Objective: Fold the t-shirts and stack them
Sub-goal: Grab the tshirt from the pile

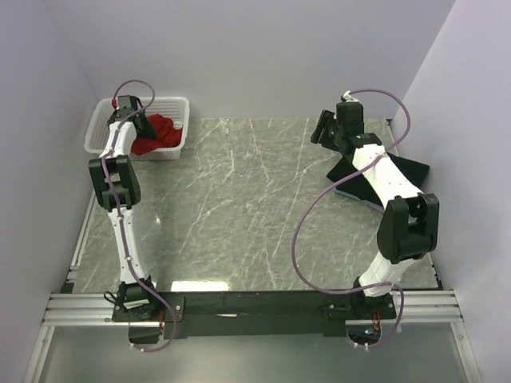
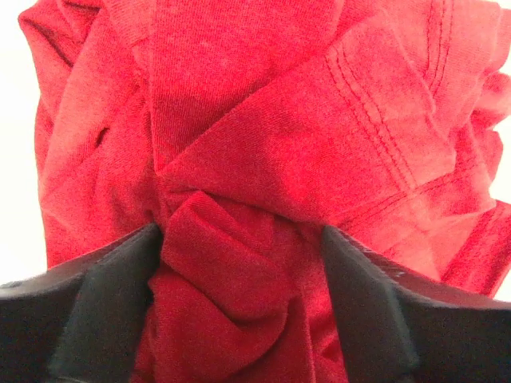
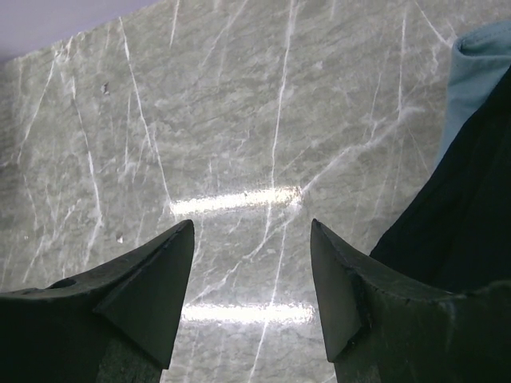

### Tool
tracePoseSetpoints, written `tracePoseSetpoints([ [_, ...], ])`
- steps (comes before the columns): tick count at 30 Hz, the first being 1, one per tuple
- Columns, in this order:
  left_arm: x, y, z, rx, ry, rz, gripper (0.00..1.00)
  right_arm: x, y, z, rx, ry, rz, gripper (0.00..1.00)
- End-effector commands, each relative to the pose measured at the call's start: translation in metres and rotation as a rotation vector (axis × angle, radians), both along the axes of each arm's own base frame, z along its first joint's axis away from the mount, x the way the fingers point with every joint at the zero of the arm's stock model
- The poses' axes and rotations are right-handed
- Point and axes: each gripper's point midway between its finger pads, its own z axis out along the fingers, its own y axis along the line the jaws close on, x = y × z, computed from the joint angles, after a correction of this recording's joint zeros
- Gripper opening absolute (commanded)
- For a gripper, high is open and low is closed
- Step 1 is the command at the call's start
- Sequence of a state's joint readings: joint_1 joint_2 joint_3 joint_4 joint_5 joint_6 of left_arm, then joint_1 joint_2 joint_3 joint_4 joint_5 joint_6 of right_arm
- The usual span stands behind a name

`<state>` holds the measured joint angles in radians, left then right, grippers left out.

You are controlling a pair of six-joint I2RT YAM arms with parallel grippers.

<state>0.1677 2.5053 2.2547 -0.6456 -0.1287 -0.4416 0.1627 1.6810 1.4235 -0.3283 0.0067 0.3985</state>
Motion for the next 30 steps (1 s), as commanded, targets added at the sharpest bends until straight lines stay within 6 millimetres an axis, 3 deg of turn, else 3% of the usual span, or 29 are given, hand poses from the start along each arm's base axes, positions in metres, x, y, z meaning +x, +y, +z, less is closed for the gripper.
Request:
tracePoseSetpoints([
  [1, 0.002, -0.009, -0.002, -0.032, 0.003, -0.052, 0.59, 0.011, -0.001, 0.021, -0.002, -0.045, 0.002, 0.66],
  [3, 0.01, -0.013, 0.011, -0.043, -0.047, -0.064, 0.28, 0.011, 0.0, 0.022, -0.001, -0.046, 0.005, 0.66],
  [4, 0.012, -0.015, 0.014, -0.055, -0.062, -0.063, 0.09, 0.012, -0.001, 0.021, -0.002, -0.045, 0.004, 0.66],
  [6, 0.022, -0.018, 0.034, -0.066, -0.129, -0.075, 0.0, 0.012, 0.0, 0.022, -0.001, -0.046, 0.005, 0.66],
  [8, 0.031, -0.02, 0.055, -0.08, -0.194, -0.079, 0.0, 0.011, 0.0, 0.024, 0.0, -0.048, 0.005, 0.66],
  [11, 0.047, -0.03, 0.105, -0.118, -0.34, -0.104, 0.0, 0.01, -0.001, 0.028, -0.002, -0.06, 0.002, 0.66],
  [14, 0.06, -0.039, 0.17, -0.158, -0.531, -0.134, 0.0, 0.008, -0.002, 0.031, -0.002, -0.068, -0.003, 0.65],
  [15, 0.058, -0.043, 0.2, -0.166, -0.598, -0.149, 0.0, 0.008, -0.003, 0.032, -0.003, -0.071, -0.004, 0.66],
  [17, 0.061, -0.051, 0.233, -0.201, -0.707, -0.174, 0.0, 0.006, -0.003, 0.033, 0.0, -0.072, -0.004, 0.65],
  [21, 0.048, -0.063, 0.3, -0.231, -0.842, -0.215, 0.0, 0.005, -0.002, 0.037, 0.012, -0.085, -0.005, 0.65],
  [23, 0.04, -0.069, 0.319, -0.251, -0.88, -0.245, 0.0, 0.004, -0.001, 0.039, 0.02, -0.09, -0.008, 0.65],
  [26, 0.016, -0.088, 0.356, -0.261, -0.956, -0.32, 0.0, 0.002, -0.001, 0.042, 0.032, -0.098, -0.012, 0.65],
  [27, -0.002, -0.099, 0.384, -0.248, -1.004, -0.35, 0.0, 0.001, -0.002, 0.041, 0.036, -0.097, -0.016, 0.65],
  [28, -0.009, -0.105, 0.376, -0.248, -0.98, -0.364, 0.0, 0.0, -0.001, 0.04, 0.037, -0.095, -0.014, 0.65],
  [29, -0.018, -0.12, 0.383, -0.256, -0.984, -0.401, 0.0, -0.002, -0.001, 0.042, 0.045, -0.096, -0.019, 0.65],
  [30, -0.033, -0.13, 0.404, -0.238, -1.027, -0.437, 0.0, -0.002, -0.001, 0.042, 0.048, -0.097, -0.022, 0.65],
])
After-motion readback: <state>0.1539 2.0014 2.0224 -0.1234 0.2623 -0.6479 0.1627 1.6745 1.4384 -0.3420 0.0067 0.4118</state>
